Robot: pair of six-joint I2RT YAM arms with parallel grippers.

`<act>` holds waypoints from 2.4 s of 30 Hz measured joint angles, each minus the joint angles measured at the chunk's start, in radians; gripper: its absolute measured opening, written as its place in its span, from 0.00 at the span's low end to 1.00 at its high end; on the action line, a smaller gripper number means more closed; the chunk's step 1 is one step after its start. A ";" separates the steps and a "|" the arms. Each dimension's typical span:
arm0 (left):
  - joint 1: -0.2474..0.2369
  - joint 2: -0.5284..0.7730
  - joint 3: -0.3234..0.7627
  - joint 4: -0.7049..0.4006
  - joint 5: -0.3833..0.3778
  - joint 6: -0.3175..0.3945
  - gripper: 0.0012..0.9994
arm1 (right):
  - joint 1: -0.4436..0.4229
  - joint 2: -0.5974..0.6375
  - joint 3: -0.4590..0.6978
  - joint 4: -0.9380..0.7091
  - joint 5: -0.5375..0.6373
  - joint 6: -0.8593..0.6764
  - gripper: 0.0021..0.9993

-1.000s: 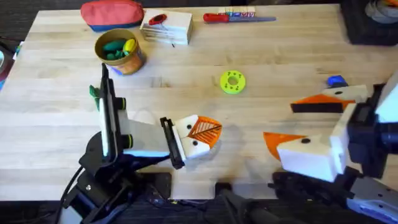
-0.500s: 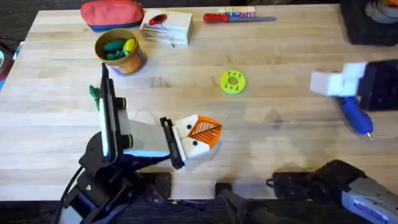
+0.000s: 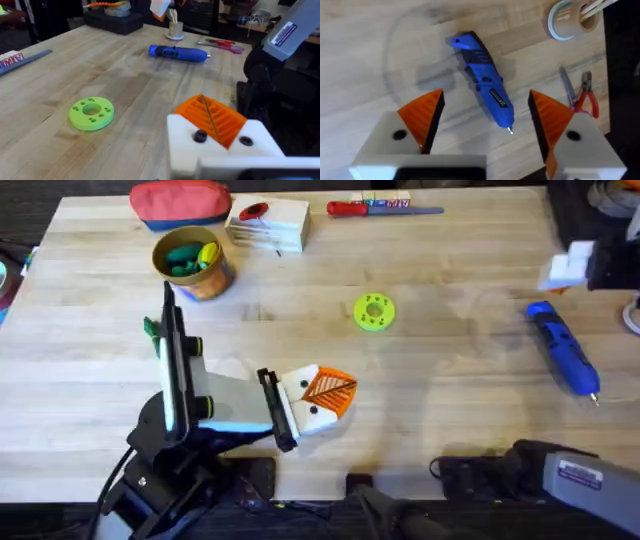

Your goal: Pick up the gripper from the table and insert it into the empty holder that is missing its gripper. Then pick up a screw, insert it into the mounting hole, and use the screwdriver to tighten it. Finally, clean up the table by picking up the vegetable and placing it into the bucket.

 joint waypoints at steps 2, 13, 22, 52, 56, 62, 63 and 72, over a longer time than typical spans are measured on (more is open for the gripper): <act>0.000 0.000 0.000 0.000 0.000 0.000 0.02 | -0.050 0.058 0.000 -0.002 -0.020 -0.104 0.99; 0.000 0.000 0.000 -0.001 -0.003 0.000 0.02 | -0.229 0.296 0.000 0.076 -0.144 -0.524 0.99; 0.000 0.000 0.000 0.000 -0.004 0.000 0.02 | -0.316 0.483 0.000 0.159 -0.270 -0.643 0.99; 0.000 0.000 0.000 0.000 -0.007 0.000 0.02 | -0.315 0.548 0.002 0.182 -0.314 -0.690 0.01; 0.000 0.000 0.000 -0.001 -0.007 0.000 0.02 | -0.315 0.553 0.013 0.172 -0.314 -0.671 0.01; 0.000 0.000 0.000 -0.001 -0.007 0.000 0.02 | -0.315 0.552 0.073 0.169 -0.314 -0.607 0.01; 0.000 0.000 0.000 0.000 -0.007 0.000 0.02 | -0.315 0.547 0.088 0.171 -0.314 -0.592 0.01; 0.000 0.000 0.000 0.000 -0.007 0.000 0.02 | -0.315 0.346 0.133 0.252 -0.314 -0.417 0.01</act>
